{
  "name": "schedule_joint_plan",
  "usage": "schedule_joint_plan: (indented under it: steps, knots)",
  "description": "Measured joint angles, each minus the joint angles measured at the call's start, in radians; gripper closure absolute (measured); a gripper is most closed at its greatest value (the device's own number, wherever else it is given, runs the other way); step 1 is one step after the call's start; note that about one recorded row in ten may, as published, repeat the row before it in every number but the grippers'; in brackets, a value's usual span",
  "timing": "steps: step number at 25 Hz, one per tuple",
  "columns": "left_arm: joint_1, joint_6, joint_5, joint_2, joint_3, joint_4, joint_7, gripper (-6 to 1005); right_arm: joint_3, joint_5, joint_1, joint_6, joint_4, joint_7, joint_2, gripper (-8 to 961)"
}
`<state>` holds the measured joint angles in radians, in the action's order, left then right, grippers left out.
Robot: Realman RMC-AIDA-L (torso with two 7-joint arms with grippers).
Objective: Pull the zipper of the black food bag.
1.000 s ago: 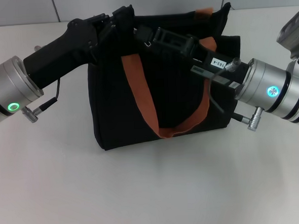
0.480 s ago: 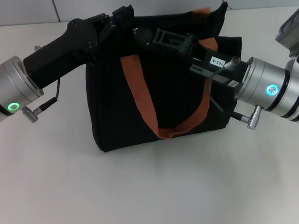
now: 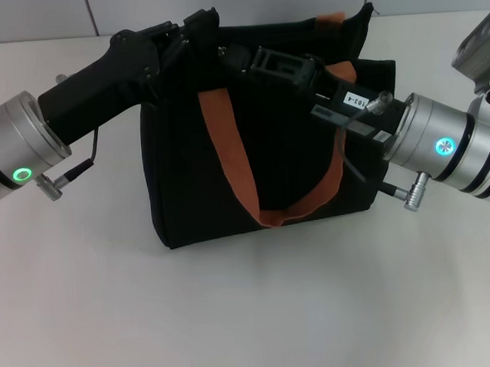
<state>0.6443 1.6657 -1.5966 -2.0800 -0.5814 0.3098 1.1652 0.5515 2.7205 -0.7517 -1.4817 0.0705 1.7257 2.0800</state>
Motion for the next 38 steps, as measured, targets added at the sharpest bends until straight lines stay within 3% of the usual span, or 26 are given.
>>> schedule_joint_plan:
  steps: [17, 23, 28, 38]
  knots:
    - [0.0, 0.0, 0.0, 0.0, -0.001, -0.008, -0.009, 956, 0.001, -0.001, -0.005, 0.054, 0.011, -0.007, 0.002, 696]
    - [0.0, 0.0, 0.0, 0.0, 0.0, -0.009, -0.01, 956, -0.001, -0.001, -0.006, 0.055, 0.011, -0.006, 0.002, 905]
    - [0.0, 0.0, 0.0, 0.0, 0.0, -0.009, -0.01, 956, 0.0, -0.001, -0.003, 0.049, 0.009, -0.016, 0.002, 954]
    - [-0.002, -0.003, 0.0, 0.0, 0.002, -0.009, -0.01, 955, -0.001, -0.002, 0.003, 0.043, 0.006, -0.04, 0.002, 954]
